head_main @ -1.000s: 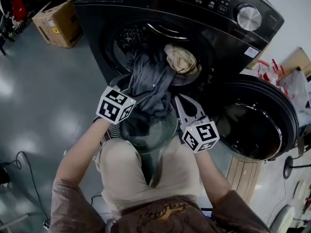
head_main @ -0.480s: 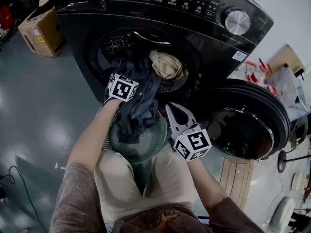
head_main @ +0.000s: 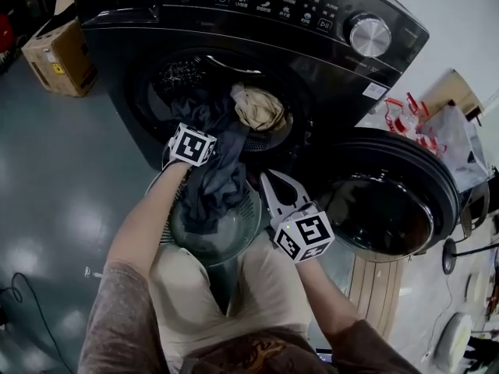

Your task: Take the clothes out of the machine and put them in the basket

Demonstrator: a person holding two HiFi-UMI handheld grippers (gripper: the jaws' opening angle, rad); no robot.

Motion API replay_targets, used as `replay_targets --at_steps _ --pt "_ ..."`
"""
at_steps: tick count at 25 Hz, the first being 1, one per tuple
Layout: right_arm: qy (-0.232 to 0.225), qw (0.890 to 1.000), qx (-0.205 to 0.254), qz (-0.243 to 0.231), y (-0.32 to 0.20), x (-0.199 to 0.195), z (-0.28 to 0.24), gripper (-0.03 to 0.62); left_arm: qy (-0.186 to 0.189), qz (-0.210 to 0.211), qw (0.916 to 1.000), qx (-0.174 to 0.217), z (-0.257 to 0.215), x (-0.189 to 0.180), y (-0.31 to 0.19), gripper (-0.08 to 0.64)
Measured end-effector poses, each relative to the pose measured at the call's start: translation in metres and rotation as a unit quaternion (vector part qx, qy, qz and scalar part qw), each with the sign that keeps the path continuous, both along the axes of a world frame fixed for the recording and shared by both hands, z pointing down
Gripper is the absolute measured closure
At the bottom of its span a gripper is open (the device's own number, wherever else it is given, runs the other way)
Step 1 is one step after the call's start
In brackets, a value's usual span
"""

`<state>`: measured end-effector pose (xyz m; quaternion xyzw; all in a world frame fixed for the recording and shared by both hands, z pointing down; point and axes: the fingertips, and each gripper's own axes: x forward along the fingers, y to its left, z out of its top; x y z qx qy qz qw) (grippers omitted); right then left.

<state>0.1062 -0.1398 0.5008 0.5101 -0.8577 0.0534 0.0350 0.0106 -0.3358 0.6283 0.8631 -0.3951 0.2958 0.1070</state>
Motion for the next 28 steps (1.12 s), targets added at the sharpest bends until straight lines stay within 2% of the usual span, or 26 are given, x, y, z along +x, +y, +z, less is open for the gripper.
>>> replay_targets --at_steps 4,11,17,22,25,27,28 --pt "-0.005 1.000 0.003 -0.002 0.000 -0.002 -0.001 0.595 0.016 0.020 0.9997 -0.002 -0.019 0.003 0.025 0.472" --pt "-0.009 1.000 0.004 -0.013 -0.002 -0.002 0.000 0.595 0.045 0.073 0.9963 -0.005 -0.059 -0.010 0.103 0.479" --pt "-0.018 1.000 0.006 -0.016 -0.008 -0.002 0.001 0.595 0.059 0.093 0.9938 -0.016 -0.077 -0.026 0.169 0.482" --pt "-0.024 0.999 0.006 -0.022 -0.011 -0.008 0.002 0.595 0.057 0.104 0.9927 -0.022 -0.097 -0.032 0.188 0.483" --pt "-0.026 0.999 0.006 -0.025 -0.010 -0.010 0.003 0.595 0.050 0.080 0.9956 0.000 -0.095 -0.040 0.178 0.449" --pt "-0.027 0.999 0.005 -0.026 -0.009 -0.010 0.004 0.595 0.059 0.057 0.9965 0.016 -0.094 -0.044 0.166 0.315" --pt "-0.027 0.999 0.005 -0.025 -0.009 -0.009 0.003 0.595 0.063 0.051 0.9964 0.023 -0.094 -0.044 0.159 0.281"
